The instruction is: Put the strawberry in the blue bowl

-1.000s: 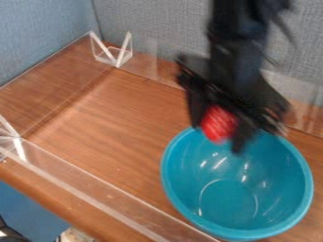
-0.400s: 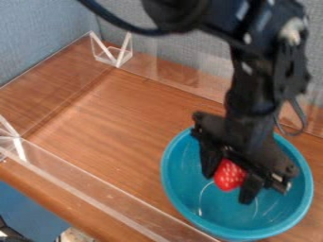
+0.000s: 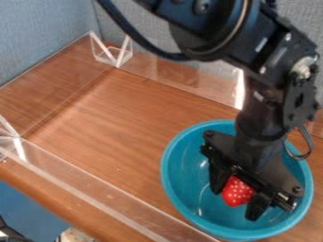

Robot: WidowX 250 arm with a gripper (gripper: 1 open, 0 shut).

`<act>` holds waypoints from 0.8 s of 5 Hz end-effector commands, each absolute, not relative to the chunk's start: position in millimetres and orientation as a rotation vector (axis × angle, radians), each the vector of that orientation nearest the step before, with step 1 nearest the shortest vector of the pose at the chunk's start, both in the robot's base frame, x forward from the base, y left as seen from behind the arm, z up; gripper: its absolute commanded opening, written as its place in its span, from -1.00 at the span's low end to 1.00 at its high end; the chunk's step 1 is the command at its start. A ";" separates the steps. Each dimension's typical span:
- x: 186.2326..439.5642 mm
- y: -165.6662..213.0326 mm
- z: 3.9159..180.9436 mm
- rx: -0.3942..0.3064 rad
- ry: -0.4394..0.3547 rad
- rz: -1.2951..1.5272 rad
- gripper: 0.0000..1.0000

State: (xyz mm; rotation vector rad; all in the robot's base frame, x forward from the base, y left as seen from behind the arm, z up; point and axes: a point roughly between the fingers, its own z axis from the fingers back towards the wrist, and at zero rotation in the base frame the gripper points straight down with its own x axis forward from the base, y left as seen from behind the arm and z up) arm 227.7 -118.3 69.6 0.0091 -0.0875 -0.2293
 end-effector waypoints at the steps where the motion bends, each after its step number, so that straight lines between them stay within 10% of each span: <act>1: 234.8 -121.5 75.0 -0.003 -0.118 -0.237 -1.00; 4: 241.2 -121.9 77.8 0.008 -0.134 -0.250 -1.00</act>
